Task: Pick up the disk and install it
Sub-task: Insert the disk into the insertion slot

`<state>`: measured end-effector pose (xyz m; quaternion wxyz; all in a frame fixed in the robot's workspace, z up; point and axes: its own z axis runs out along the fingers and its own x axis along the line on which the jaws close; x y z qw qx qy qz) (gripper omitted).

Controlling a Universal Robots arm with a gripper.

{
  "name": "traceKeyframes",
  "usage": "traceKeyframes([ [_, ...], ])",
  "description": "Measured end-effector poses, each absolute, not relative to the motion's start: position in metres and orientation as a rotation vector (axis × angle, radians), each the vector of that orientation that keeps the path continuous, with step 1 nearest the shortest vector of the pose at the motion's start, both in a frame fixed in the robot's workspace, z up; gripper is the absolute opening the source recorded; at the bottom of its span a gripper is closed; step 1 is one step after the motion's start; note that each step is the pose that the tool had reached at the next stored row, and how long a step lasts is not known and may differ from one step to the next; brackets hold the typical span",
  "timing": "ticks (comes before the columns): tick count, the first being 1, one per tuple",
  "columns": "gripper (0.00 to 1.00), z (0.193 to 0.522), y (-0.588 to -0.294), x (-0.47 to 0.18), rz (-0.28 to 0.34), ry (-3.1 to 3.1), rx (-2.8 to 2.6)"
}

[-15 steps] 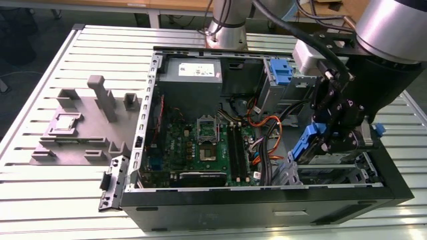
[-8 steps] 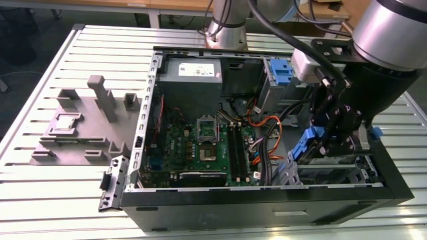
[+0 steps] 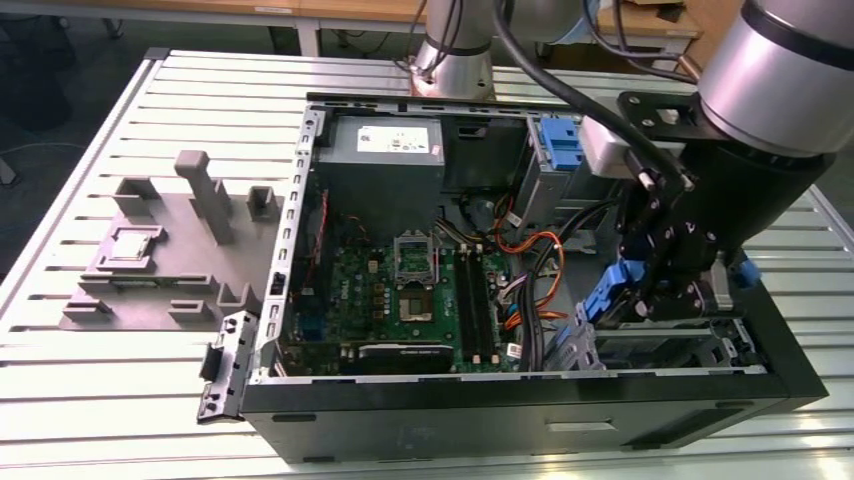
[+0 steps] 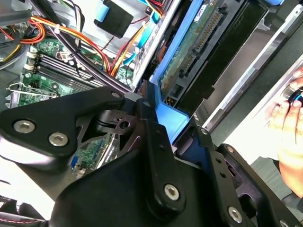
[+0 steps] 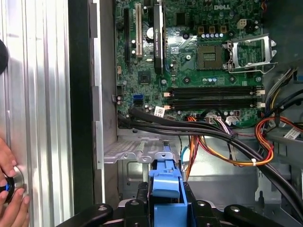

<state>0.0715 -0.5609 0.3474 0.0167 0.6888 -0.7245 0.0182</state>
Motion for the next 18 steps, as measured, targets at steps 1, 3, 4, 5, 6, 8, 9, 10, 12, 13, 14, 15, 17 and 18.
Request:
traceKeyframes([
  [1,0.37,0.3465,-0.5612,0.0715,0.057,-2.252,2.141],
  [3,0.37,0.3446,-0.5616,0.0715,0.057,-2.252,2.141],
  [4,0.37,0.3438,-0.5618,0.0715,0.057,-2.252,2.141],
  [5,0.37,0.3429,-0.5620,0.0715,0.057,-2.252,2.141],
  [6,0.37,0.3421,-0.5622,0.0715,0.057,-2.252,2.141],
  [8,0.37,0.3404,-0.5625,0.0715,0.057,-2.252,2.141],
  [9,0.37,0.3396,-0.5626,0.0715,0.057,-2.252,2.141],
  [10,0.37,0.3389,-0.5627,0.0715,0.057,-2.252,2.141],
  [12,0.37,0.3378,-0.5628,0.0715,0.057,-2.252,2.141],
  [13,0.37,0.3374,-0.5628,0.0715,0.057,-2.252,2.141],
  [14,0.37,0.3370,-0.5628,0.0715,0.057,-2.252,2.141],
  [15,0.37,0.3368,-0.5628,0.0715,0.057,-2.252,2.141],
  [17,0.37,0.3368,-0.5629,0.0715,0.057,-2.252,2.141],
  [18,0.37,0.3368,-0.5628,0.0715,0.057,-2.252,2.141],
])
